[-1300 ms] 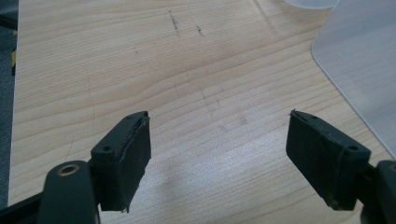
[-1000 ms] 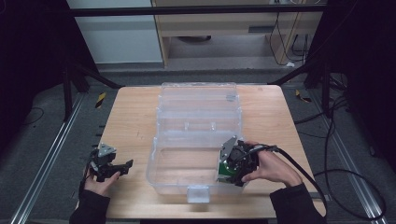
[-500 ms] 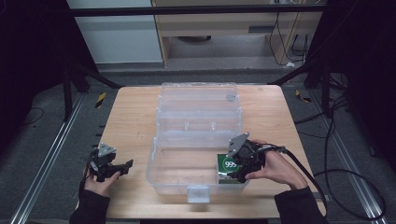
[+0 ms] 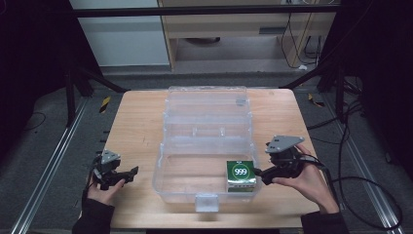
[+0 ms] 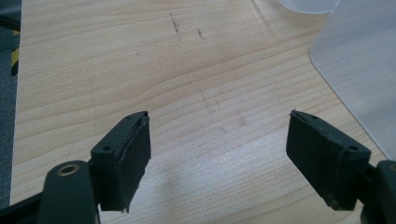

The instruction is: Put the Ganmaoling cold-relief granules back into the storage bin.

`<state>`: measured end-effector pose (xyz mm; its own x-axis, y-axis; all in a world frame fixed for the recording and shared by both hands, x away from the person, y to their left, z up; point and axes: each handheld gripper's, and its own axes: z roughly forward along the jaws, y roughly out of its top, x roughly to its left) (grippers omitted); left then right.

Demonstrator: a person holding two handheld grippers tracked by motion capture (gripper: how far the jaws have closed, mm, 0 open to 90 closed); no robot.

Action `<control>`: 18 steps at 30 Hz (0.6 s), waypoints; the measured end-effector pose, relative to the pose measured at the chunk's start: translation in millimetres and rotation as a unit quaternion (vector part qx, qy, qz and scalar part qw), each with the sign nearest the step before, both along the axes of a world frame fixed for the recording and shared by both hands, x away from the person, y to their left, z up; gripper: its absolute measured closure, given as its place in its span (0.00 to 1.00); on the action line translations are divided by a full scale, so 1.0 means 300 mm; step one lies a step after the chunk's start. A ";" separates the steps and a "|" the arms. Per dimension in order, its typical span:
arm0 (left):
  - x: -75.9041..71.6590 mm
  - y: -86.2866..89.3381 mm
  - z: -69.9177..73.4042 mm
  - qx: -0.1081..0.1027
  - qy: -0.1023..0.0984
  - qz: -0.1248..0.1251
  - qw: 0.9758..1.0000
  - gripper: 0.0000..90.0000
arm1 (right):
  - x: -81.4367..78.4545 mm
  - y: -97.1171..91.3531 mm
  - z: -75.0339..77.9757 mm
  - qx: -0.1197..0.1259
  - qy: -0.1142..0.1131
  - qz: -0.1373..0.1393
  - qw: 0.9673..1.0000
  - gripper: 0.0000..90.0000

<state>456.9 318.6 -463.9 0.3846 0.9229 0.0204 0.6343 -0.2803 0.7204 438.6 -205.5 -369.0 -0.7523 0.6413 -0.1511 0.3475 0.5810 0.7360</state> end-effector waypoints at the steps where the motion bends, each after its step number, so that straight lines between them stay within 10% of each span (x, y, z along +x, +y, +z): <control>1: 0.000 0.000 0.000 0.001 0.000 -0.001 1.000 0.24 | -0.010 -0.039 -0.015 0.021 -0.007 -0.027 0.999 0.07; 6: 0.001 -0.002 -0.002 0.000 0.002 0.000 1.000 0.24 | -0.019 -0.107 -0.049 0.058 -0.013 -0.083 0.995 0.05; 12: 0.001 -0.001 -0.005 -0.006 0.002 0.004 1.000 0.25 | -0.004 -0.195 -0.116 0.105 -0.026 -0.178 0.978 0.05; 18: 0.003 0.003 -0.010 -0.006 0.006 0.011 1.000 0.29 | 0.015 -0.236 -0.209 0.098 -0.019 -0.225 0.969 0.04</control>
